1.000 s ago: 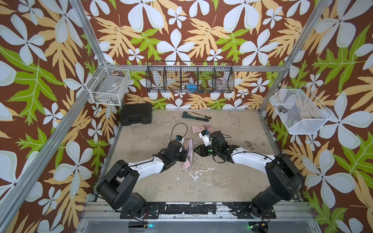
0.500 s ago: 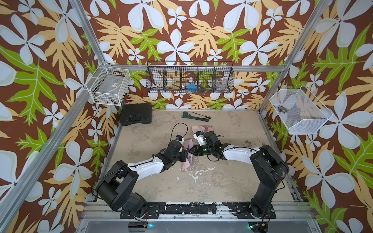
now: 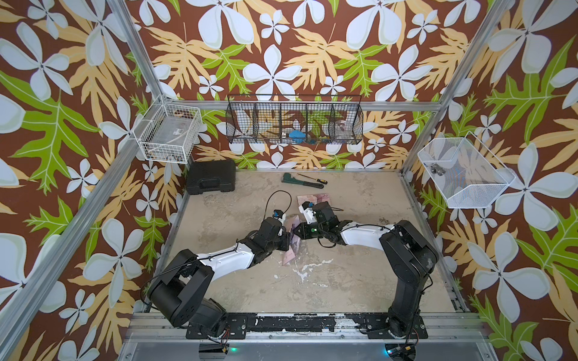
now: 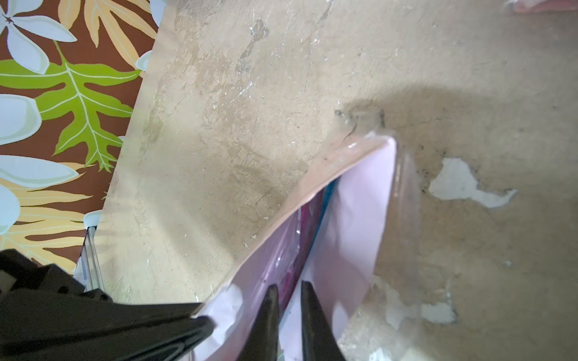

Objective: Open the ruler set and take out the ruler
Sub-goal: Take out the ruler from the ruler set bag.

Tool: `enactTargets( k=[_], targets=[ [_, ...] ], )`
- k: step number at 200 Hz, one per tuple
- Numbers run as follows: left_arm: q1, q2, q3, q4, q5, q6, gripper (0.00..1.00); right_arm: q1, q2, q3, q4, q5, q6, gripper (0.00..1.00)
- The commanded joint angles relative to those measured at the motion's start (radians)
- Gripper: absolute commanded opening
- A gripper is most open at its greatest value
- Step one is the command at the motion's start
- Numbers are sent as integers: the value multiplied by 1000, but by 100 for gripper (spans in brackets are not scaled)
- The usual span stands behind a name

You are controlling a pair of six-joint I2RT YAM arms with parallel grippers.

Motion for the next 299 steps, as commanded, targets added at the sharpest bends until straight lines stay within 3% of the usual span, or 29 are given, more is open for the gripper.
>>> enactTargets(
  k=[1,59,205,299],
  targets=[
    [-1,0,-2,-10,-11,14,0,2,1,10,-22,48,-11,11],
    [-1,0,-14,-12,-39,7,0,1,-38,7,-56,76,-26,0],
    [-1,25,-2,-49,-130,-13,0,-7,-150,-18,-108,21,-25,0],
    [0,5,-23,-57,-184,54,0,-35,-199,-40,-63,-69,1,0]
  ],
)
